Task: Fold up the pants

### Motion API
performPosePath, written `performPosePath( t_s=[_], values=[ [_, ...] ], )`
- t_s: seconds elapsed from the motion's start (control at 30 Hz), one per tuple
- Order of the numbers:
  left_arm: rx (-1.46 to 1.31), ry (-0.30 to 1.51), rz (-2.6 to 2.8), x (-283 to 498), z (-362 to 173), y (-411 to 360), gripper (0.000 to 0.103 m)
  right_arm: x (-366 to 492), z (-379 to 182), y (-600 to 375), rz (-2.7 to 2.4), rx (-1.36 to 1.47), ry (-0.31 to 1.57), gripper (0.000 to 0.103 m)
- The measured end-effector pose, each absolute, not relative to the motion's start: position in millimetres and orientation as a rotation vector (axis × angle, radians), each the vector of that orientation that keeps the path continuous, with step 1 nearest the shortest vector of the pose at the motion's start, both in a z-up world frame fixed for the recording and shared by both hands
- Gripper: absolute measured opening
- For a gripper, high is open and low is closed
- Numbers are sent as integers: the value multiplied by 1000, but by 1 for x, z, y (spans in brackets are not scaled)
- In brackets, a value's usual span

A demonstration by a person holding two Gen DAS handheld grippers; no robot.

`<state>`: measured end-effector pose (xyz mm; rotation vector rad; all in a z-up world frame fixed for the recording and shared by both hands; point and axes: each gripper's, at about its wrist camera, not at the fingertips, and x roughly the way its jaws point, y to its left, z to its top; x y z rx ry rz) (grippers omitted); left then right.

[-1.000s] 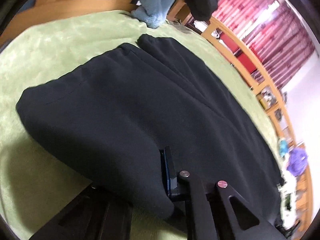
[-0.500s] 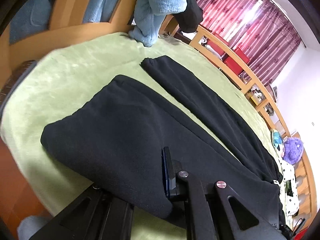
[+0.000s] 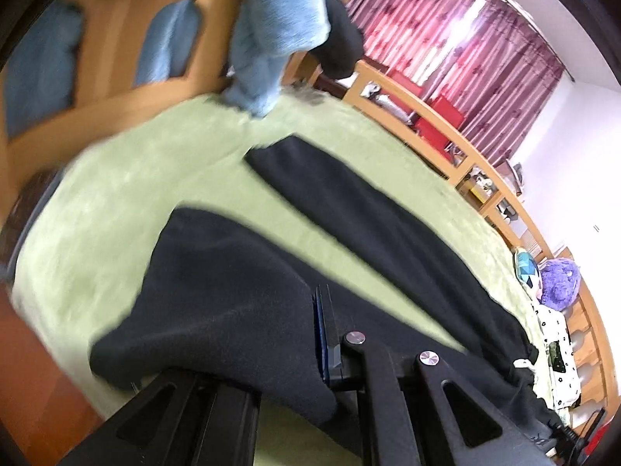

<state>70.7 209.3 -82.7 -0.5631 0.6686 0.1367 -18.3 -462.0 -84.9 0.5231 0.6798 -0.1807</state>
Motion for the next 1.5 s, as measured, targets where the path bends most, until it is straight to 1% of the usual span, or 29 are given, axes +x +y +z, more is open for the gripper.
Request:
performPosePath(
  t_s=[0.07, 0.23, 0.37, 0.5, 0.63, 0.73, 0.83, 0.9, 0.93, 0.97, 1.0, 1.03, 1.17, 1.27, 1.33, 1.37, 1.4, 1.5],
  values=[
    [-543, 661, 136, 93, -70, 204, 8, 8, -63, -459, -163, 507, 665, 10],
    [-501, 625, 133, 156, -42, 189, 8, 82, -33, -461, -147, 504, 639, 10],
    [-475, 594, 136, 211, -30, 181, 8, 144, -22, -464, -150, 529, 618, 10],
    [-462, 582, 149, 263, -31, 173, 8, 208, -19, -468, -173, 525, 605, 10],
    [-416, 571, 184, 312, -40, 160, 8, 260, -30, -475, -215, 540, 582, 11],
    [-428, 592, 185, 342, -58, 150, 8, 294, -59, -476, -258, 529, 641, 14],
    [-399, 640, 202, 362, -71, 137, 9, 312, -88, -474, -255, 515, 739, 26],
    [-358, 704, 200, 369, -79, 128, 27, 315, -101, -473, -222, 527, 791, 46],
    [-341, 732, 192, 369, -80, 125, 51, 312, -104, -473, -209, 532, 802, 49],
    [-332, 741, 191, 365, -80, 123, 70, 308, -104, -474, -201, 531, 805, 51],
    [-332, 733, 188, 360, -78, 122, 74, 301, -102, -473, -186, 523, 808, 52],
    [-333, 719, 173, 350, -75, 122, 75, 295, -100, -471, -172, 515, 808, 53],
    [-312, 737, 128, 315, -71, 122, 75, 254, -83, -454, -122, 416, 779, 68],
    [-333, 754, 109, 290, -74, 126, 76, 221, -77, -443, -123, 318, 765, 68],
    [-338, 769, 115, 269, -78, 130, 77, 197, -84, -440, -133, 299, 776, 68],
    [-340, 767, 123, 261, -79, 132, 83, 189, -90, -440, -134, 309, 793, 68],
    [-345, 765, 137, 251, -80, 134, 84, 180, -98, -441, -121, 324, 819, 68],
    [-348, 804, 108, 234, -90, 134, 84, 164, -127, -444, -112, 366, 895, 68]
  ],
)
